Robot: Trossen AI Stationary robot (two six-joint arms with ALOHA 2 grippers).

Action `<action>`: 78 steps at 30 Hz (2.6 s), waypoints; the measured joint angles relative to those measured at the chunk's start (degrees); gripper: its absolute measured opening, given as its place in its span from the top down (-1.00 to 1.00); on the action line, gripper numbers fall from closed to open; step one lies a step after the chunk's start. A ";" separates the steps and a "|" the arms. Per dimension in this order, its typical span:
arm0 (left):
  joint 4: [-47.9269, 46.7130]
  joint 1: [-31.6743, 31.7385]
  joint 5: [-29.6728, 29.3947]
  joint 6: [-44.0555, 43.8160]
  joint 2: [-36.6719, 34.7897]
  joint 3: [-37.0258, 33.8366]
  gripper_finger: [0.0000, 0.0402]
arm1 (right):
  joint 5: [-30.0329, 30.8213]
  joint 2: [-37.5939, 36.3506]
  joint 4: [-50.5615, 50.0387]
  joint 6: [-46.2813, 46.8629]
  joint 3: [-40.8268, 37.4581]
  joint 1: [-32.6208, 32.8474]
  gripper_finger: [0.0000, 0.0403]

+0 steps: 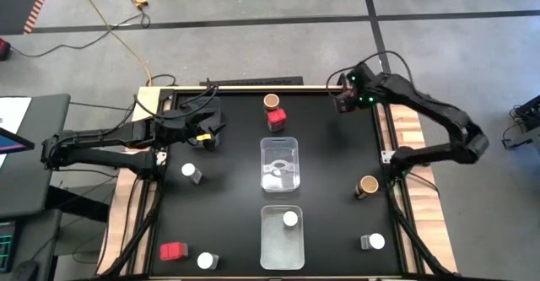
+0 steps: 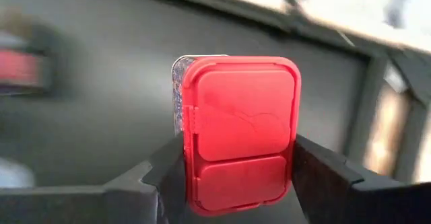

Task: Sort spices by type
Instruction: Put the red seasoning can into the transparent bin

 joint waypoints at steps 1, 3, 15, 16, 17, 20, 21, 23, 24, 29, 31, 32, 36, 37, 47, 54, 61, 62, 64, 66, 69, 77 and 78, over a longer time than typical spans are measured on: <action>0.01 0.00 0.00 0.44 0.00 0.00 -0.40 | -0.64 -1.03 1.06 -1.88 0.63 1.46 -0.18; 0.03 0.00 0.00 1.60 0.00 0.00 -0.40 | -0.85 -2.24 2.35 -6.38 2.35 5.16 -0.19; 0.03 0.00 -0.01 1.80 0.00 0.00 -0.40 | -0.85 10.08 3.45 -19.75 22.71 26.96 -0.19; 0.06 0.00 0.00 1.97 0.00 0.00 -0.40 | -0.85 12.12 3.02 -20.61 24.87 28.44 -0.19; 0.03 0.00 -0.02 2.05 0.00 0.00 -0.40 | -0.85 14.20 2.52 -21.63 27.01 29.80 -0.19; 0.03 0.00 -0.01 1.78 0.01 0.00 -0.40 | -0.87 20.41 -0.31 -24.83 32.64 33.35 -0.19; 0.01 0.00 0.00 1.78 0.00 0.00 -0.40 | -0.85 22.33 -1.30 -25.89 34.25 34.30 -0.19; -0.18 0.00 0.00 1.78 0.00 0.00 -0.40 | -0.85 26.12 -3.75 -27.82 37.11 35.90 -0.19; -0.40 0.00 -0.02 1.78 0.00 0.00 -0.40 | -0.84 27.90 -5.27 -28.51 38.29 36.48 -0.19; -0.98 0.00 0.00 0.54 0.00 0.00 -0.40 | -0.83 35.32 -10.29 -31.02 40.96 38.30 -0.19; -0.98 0.00 0.00 0.25 0.02 0.00 -0.40 | -0.82 37.69 -10.97 -30.45 40.96 38.59 -0.19; -1.01 0.00 0.00 0.29 0.01 0.00 -0.40 | -0.81 38.66 -11.20 -30.35 40.96 38.58 -0.19; -1.05 0.00 0.00 0.35 0.02 0.00 -0.40 | -0.83 42.28 -11.90 -31.62 40.92 38.56 -0.19; -1.06 0.00 0.00 0.48 0.02 0.00 -0.40 | -0.83 42.89 -11.69 -32.11 40.90 38.53 -0.19; -1.08 -0.01 0.00 0.70 0.02 0.00 -0.40 | -3.20 43.08 -6.18 -30.99 36.10 37.21 -0.19; -1.06 0.00 -0.01 0.65 0.02 0.00 -0.40 | -3.86 43.63 -3.02 -31.26 34.06 37.75 -0.19; -1.05 0.00 -0.02 0.58 0.02 0.00 -0.40 | -3.98 43.70 0.34 -32.70 32.16 36.84 -0.19; -1.06 -0.01 -0.01 0.57 0.02 0.00 -0.40 | -3.99 43.74 0.25 -32.69 31.54 36.80 -0.19; -1.06 -0.02 -0.02 0.53 0.02 -0.02 -0.40 | -3.94 43.76 0.00 -32.70 30.53 36.72 -0.19; -1.04 0.00 -0.02 0.53 0.02 0.00 -0.40 | -3.96 43.78 -0.21 -32.75 30.43 36.74 -0.19; -1.01 0.00 -0.02 0.53 0.02 -0.02 -0.40 | -3.96 43.78 1.84 -33.77 30.45 36.77 -0.19; -0.84 -0.01 -0.02 0.24 0.02 -0.02 -0.40 | -2.49 43.78 0.75 -35.57 30.45 36.41 -0.19; -0.72 -0.01 -0.02 0.20 0.02 -0.02 -0.40 | -2.39 43.78 0.74 -35.74 30.45 36.28 -0.19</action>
